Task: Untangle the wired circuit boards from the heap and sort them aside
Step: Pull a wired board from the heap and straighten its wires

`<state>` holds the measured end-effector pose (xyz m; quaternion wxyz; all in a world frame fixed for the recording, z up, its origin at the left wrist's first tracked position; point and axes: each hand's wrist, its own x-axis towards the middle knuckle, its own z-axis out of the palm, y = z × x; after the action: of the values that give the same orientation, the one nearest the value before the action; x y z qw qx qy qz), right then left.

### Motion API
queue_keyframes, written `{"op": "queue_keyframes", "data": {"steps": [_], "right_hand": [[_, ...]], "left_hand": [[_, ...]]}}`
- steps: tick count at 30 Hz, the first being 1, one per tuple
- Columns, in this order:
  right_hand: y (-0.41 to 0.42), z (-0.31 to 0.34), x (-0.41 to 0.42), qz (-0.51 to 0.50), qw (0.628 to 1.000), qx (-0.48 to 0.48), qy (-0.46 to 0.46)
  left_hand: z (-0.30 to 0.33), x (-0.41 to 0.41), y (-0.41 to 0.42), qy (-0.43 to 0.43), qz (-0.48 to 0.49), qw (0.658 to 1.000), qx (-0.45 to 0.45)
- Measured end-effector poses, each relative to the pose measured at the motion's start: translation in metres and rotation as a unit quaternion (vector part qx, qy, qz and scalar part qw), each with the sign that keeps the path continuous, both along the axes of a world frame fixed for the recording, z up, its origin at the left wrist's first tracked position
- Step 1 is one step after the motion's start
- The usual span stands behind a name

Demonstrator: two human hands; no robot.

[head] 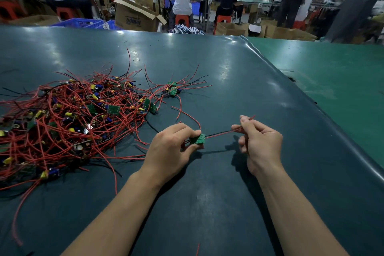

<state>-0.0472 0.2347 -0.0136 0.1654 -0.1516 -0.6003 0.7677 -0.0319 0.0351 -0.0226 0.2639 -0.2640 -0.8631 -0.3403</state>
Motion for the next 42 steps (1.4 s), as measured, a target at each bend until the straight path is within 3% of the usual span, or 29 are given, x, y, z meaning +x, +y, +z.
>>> {"op": "queue_keyframes", "data": {"steps": [3, 5, 7, 9, 12, 14, 15, 19, 24, 30, 37, 42], "right_hand": [[0.0, -0.001, 0.0, -0.015, 1.0, 0.016, 0.008], [0.001, -0.004, 0.0, -0.051, 0.989, 0.134, 0.026], [0.003, -0.007, 0.002, -0.102, 0.946, 0.304, 0.048], [0.002, -0.007, 0.002, -0.129, 0.929, 0.343, 0.056], [-0.002, -0.001, 0.002, -0.098, 0.984, 0.152, 0.009], [-0.009, 0.005, 0.005, -0.006, 1.0, 0.011, -0.012], [-0.013, 0.007, 0.008, 0.057, 0.998, -0.012, -0.027], [-0.035, 0.007, 0.021, 0.254, 0.965, 0.008, -0.065], [-0.033, 0.012, 0.018, 0.232, 0.966, -0.082, -0.076], [-0.029, 0.013, 0.02, 0.292, 0.945, -0.096, -0.108], [-0.026, 0.015, 0.015, 0.204, 0.965, -0.144, -0.076], [-0.033, 0.012, 0.019, 0.281, 0.951, -0.113, -0.067]], "left_hand": [[0.0, 0.0, 0.001, 0.003, -0.01, 1.0, -0.002], [0.0, 0.0, 0.001, 0.015, -0.011, 1.0, -0.009], [0.0, 0.0, -0.001, 0.029, 0.002, 1.0, -0.013], [0.0, 0.0, -0.001, 0.039, 0.018, 0.999, -0.011], [0.0, 0.0, -0.001, 0.052, 0.031, 0.998, 0.004], [-0.001, -0.001, -0.002, 0.064, 0.067, 0.995, 0.035], [-0.001, -0.001, -0.003, 0.071, 0.086, 0.992, 0.052], [0.0, 0.0, -0.002, 0.091, 0.06, 0.993, 0.04], [0.0, 0.0, 0.0, 0.084, 0.032, 0.996, 0.03], [-0.001, -0.001, 0.001, 0.084, 0.002, 0.996, 0.038], [0.0, 0.0, 0.001, 0.066, -0.002, 0.997, 0.028], [0.001, 0.001, 0.0, 0.053, 0.002, 0.998, 0.042]]}}
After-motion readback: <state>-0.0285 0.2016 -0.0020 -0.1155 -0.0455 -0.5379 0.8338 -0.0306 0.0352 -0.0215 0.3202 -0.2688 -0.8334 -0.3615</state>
